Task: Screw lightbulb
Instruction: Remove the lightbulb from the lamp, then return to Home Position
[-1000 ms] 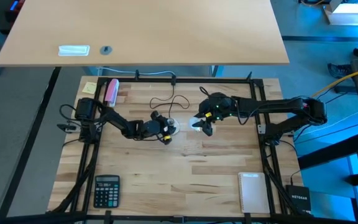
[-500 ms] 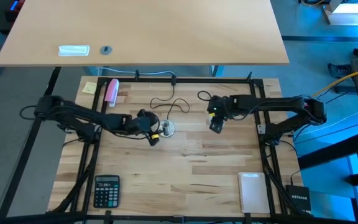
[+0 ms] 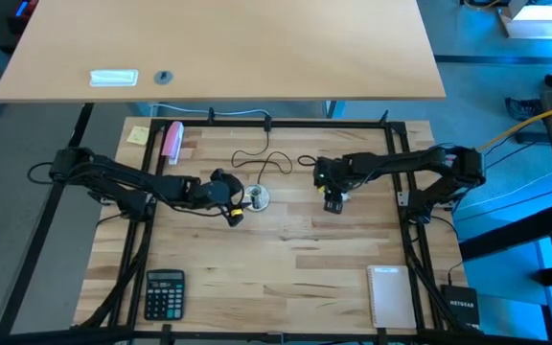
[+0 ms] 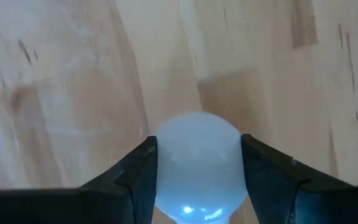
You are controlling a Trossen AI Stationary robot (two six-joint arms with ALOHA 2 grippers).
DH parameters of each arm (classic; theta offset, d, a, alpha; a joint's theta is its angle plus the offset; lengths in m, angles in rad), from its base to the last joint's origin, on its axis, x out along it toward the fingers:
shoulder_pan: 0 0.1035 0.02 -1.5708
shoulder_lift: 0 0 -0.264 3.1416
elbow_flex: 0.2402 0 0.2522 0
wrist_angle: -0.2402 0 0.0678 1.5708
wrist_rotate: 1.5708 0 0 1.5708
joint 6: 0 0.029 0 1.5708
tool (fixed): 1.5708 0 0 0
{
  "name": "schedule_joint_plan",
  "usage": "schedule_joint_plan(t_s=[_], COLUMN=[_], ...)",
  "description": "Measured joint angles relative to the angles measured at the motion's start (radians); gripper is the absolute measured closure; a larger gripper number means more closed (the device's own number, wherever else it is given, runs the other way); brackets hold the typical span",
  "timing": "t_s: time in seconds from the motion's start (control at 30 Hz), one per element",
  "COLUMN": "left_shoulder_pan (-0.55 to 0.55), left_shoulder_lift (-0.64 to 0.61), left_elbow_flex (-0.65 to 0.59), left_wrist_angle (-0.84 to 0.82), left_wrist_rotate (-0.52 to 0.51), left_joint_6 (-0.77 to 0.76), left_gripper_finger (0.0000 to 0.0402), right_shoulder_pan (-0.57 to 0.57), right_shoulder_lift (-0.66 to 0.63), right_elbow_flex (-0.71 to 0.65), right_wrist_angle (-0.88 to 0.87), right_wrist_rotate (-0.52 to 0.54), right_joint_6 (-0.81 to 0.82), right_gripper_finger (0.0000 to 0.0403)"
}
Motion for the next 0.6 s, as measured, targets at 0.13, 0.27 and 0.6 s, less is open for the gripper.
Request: schedule_joint_plan(t_s=[0.13,0.27,0.6], left_shoulder_pan=[-0.008,-0.010,-0.018], left_shoulder_lift=[0.000,0.000,-0.118], left_elbow_flex=[0.000,0.000,0.112], left_wrist_angle=[-0.002,0.000,-0.117], left_wrist_rotate=[0.000,0.000,0.002], left_joint_6=[0.000,0.000,0.056], left_gripper_finger=[0.0110,0.0110,0.0110], right_shoulder_pan=[0.000,0.000,0.000], right_shoulder_lift=[0.018,0.014,-0.048], right_elbow_flex=[0.002,0.008,0.277], right_wrist_angle=[0.067,0.065,-0.350], right_wrist_rotate=[0.000,-0.012,0.039], right_joint_6=[-0.001,0.000,-0.039], right_gripper_finger=[0.0188,0.0136,0.0045])
